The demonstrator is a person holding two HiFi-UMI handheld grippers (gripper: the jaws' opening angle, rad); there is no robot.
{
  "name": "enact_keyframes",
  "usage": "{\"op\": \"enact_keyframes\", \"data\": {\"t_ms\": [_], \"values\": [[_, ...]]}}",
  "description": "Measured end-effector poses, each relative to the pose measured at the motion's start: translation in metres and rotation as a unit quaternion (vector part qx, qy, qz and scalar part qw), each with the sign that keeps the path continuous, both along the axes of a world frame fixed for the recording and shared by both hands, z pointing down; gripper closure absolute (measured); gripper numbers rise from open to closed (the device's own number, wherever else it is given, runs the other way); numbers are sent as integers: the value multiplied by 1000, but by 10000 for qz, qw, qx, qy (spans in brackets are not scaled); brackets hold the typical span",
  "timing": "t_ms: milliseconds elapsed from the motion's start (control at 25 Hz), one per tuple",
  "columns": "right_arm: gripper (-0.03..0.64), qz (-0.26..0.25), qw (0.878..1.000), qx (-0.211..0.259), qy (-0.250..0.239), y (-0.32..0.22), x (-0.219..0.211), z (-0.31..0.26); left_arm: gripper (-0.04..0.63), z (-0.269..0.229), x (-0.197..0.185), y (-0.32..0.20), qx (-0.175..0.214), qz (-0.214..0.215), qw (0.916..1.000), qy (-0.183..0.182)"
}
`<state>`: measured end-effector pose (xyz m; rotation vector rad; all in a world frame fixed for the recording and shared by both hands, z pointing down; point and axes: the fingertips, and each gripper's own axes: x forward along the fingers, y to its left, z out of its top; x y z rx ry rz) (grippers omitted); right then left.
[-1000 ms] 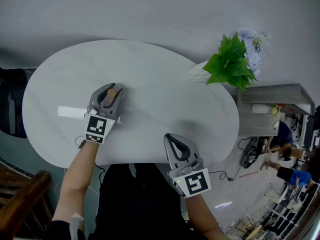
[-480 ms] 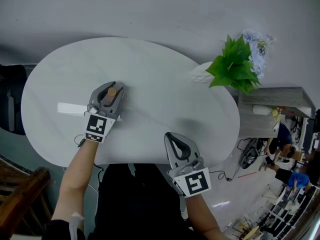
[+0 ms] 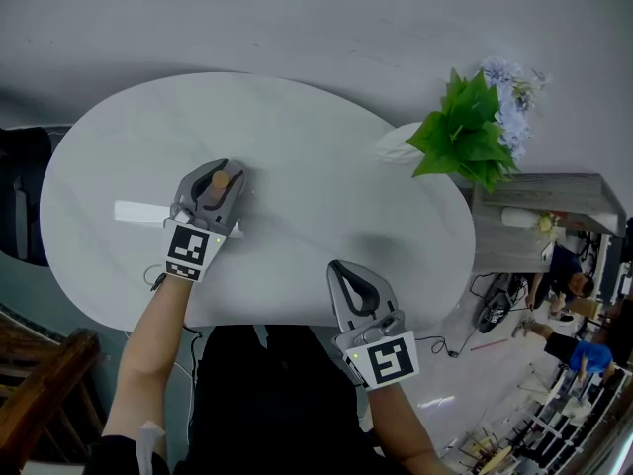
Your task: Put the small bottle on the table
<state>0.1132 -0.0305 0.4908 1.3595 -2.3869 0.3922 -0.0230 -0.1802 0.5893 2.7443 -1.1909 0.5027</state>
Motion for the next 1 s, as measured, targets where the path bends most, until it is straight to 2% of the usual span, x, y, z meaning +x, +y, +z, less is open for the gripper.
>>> {"op": "enact_keyframes", "data": {"t_ms": [480,1000], "values": [[611,-53,10000,-37,-28,0,2,4,480,0,2,-2,43,-41,10000,8],[611,173,9998,-48,-8,11,20,5,480,0,2,-2,179,-102,9998,-6]]}}
